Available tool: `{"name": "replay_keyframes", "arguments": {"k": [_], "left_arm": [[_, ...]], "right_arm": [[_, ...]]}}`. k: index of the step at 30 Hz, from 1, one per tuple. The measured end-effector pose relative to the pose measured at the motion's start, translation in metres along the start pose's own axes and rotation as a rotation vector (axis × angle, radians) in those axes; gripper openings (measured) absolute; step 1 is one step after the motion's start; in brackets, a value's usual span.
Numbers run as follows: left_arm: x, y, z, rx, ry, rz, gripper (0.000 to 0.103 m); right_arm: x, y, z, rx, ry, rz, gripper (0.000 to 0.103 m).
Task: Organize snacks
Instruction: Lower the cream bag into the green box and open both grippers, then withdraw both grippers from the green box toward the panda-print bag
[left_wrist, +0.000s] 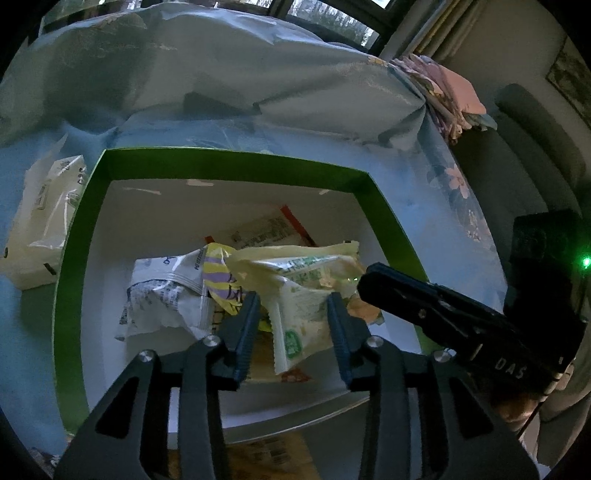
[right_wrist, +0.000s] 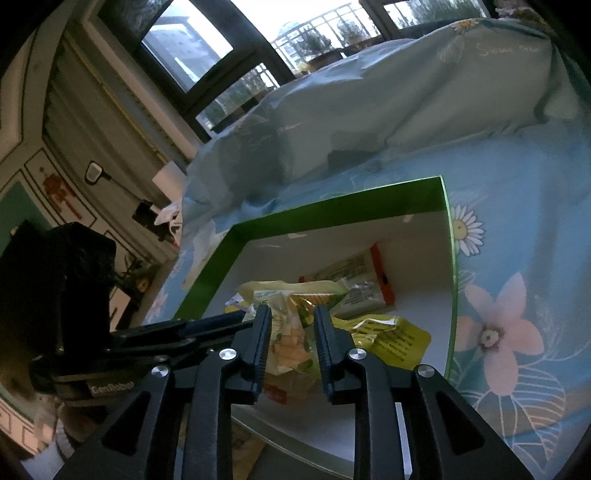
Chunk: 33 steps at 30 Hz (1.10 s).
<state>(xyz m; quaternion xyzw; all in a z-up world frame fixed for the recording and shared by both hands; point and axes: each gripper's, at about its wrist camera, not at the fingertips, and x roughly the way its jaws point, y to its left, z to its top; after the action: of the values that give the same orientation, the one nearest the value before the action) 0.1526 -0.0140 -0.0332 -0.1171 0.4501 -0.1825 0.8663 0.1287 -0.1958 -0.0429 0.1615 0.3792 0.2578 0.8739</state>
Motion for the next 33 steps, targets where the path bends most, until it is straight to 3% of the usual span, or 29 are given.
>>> {"name": "replay_keyframes", "arguments": {"k": [8,9,10,12,21,23,33], "left_arm": [[-0.008,0.0,0.002,-0.002,-0.025,0.019,0.054],[-0.009,0.0,0.002,-0.003,-0.028,0.019,0.055],[-0.01,0.0,0.003,-0.003,-0.032,0.021,0.058],[-0.012,0.0,0.003,-0.003,-0.037,0.027,0.063],[-0.02,0.005,0.001,-0.009,-0.058,0.095,0.075],[-0.022,0.006,0.0,-0.011,-0.063,0.116,0.081],[-0.041,0.009,-0.012,0.012,-0.112,0.269,0.083]], "right_arm": [[-0.008,0.0,0.001,-0.011,-0.017,-0.042,0.028],[-0.009,0.001,0.001,-0.012,-0.022,-0.052,0.034],[-0.011,0.001,0.001,-0.012,-0.026,-0.066,0.047],[-0.014,-0.003,0.002,0.007,-0.038,-0.089,0.058],[-0.024,-0.006,0.004,0.042,-0.06,-0.091,0.058],[-0.026,-0.005,0.005,0.038,-0.063,-0.095,0.058],[-0.041,0.006,-0.003,0.022,-0.077,-0.154,0.061]]}}
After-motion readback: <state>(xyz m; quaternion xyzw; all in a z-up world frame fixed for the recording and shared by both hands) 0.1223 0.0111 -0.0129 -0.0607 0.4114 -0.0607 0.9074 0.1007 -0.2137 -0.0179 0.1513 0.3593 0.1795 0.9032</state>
